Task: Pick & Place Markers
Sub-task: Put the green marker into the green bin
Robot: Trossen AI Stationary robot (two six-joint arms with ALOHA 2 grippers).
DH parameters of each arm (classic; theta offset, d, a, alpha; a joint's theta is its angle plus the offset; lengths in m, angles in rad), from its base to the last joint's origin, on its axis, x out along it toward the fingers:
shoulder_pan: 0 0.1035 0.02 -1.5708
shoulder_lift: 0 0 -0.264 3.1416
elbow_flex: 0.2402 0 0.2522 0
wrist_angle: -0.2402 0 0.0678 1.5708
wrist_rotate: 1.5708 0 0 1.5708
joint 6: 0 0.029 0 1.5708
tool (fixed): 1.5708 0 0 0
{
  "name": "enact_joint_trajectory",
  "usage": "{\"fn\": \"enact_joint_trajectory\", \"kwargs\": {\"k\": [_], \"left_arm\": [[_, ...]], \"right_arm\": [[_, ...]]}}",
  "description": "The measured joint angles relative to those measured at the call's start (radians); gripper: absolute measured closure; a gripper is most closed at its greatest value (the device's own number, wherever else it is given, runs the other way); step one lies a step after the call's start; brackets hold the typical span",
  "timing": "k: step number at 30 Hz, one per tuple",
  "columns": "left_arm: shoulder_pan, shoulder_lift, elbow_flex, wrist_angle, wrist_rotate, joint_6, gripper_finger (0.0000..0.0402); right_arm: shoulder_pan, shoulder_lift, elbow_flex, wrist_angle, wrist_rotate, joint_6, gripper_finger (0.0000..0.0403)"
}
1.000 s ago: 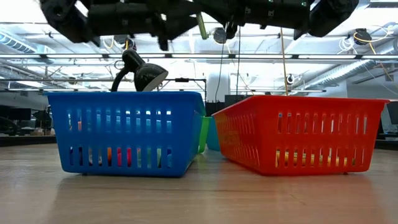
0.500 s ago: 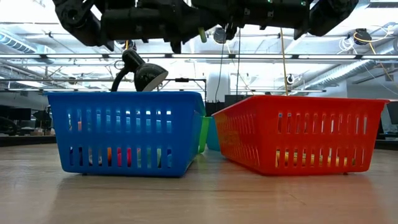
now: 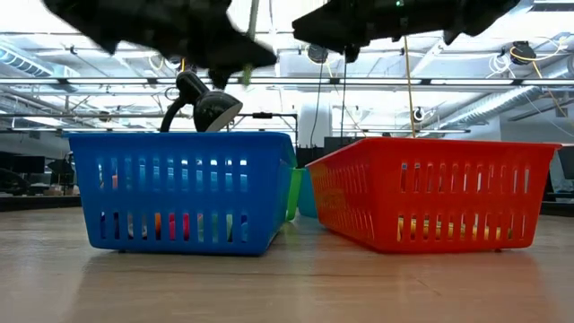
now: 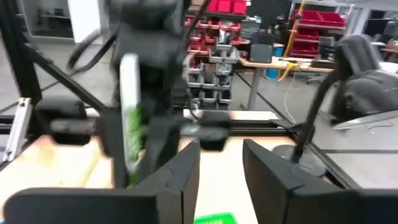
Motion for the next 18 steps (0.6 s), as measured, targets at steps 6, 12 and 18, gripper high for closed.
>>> {"fn": "enact_joint_trajectory", "kwargs": {"k": [6, 12, 18], "left_arm": [[0.002, 0.066, -0.183, 0.256, -0.072, -0.165, 0.0372], [0.041, 0.174, -0.184, 0.344, -0.039, -0.222, 0.0372], [0.070, 0.294, -0.126, 0.321, -0.035, -0.244, 0.0340]], "right_arm": [[0.007, -0.053, -0.010, -0.025, -0.003, 0.027, 0.0289], [0.007, -0.057, -0.015, -0.026, -0.004, 0.015, 0.0298], [0.007, -0.057, -0.025, -0.018, -0.004, 0.004, 0.0299]]}}
